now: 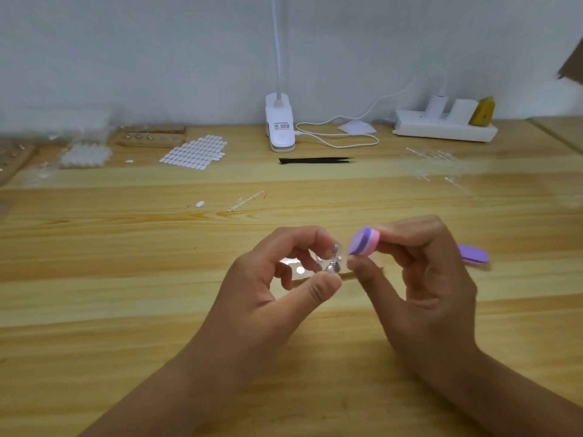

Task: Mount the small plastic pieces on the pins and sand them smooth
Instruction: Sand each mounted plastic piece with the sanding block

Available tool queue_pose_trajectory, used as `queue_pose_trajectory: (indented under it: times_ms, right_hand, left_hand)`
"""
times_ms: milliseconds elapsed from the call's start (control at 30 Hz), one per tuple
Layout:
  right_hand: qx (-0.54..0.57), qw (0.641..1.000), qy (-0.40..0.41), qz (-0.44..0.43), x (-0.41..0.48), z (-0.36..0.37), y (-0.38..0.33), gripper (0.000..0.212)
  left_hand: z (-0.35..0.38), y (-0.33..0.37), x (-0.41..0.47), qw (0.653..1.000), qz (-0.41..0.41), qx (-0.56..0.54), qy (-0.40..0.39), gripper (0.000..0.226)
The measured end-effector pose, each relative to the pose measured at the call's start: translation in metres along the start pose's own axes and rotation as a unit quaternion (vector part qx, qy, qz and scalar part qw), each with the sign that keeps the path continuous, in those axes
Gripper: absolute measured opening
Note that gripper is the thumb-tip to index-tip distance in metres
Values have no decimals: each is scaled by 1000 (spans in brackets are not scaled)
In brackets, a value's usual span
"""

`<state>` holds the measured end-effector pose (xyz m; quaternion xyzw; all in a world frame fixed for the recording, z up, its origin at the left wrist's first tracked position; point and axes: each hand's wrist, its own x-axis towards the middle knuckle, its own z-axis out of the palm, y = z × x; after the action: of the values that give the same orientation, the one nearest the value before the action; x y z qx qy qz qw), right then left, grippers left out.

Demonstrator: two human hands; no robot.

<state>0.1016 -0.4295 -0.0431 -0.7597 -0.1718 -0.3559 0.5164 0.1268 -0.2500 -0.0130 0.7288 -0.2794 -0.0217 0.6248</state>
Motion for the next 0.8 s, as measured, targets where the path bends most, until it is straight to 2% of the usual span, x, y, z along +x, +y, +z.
queue_pose_trajectory:
  times_ms: [100, 167, 267, 367, 500, 567, 633, 700, 800]
  right_hand:
    - [-61, 996, -28, -55, 2, 1, -1, 23]
    - [-108, 991, -56, -52, 4, -2, 5, 23]
    - [-96, 994, -41, -31, 8, -3, 6, 25]
    - [-130, 986, -61, -90, 5, -2, 5, 21]
    - [-160, 982, -77, -62, 8, -7, 11, 25]
    - [-157, 980, -77, -94, 10, -8, 10, 27]
    - [-166, 968, -116, -149, 9, -7, 9, 28]
    - [-189, 958, -142, -163, 12, -10, 14, 27]
    - [-199, 964, -110, -139, 20, -16, 17, 26]
  left_hand:
    - [3, -3, -1, 996, 21, 82, 11, 21]
    - [4, -4, -1, 994, 27, 107, 16, 21]
    - [3, -6, -1, 987, 40, 156, 16, 19]
    - [5, -8, -2, 977, 43, 208, 11, 21]
    - [5, -9, -3, 982, 20, 189, -2, 17]
    - [5, -8, -3, 982, 13, 189, -5, 16]
    - [5, -8, -2, 982, 5, 190, -9, 17]
    - [5, -7, -3, 983, -11, 183, -4, 18]
    - [5, -5, -3, 989, -48, 137, 22, 21]
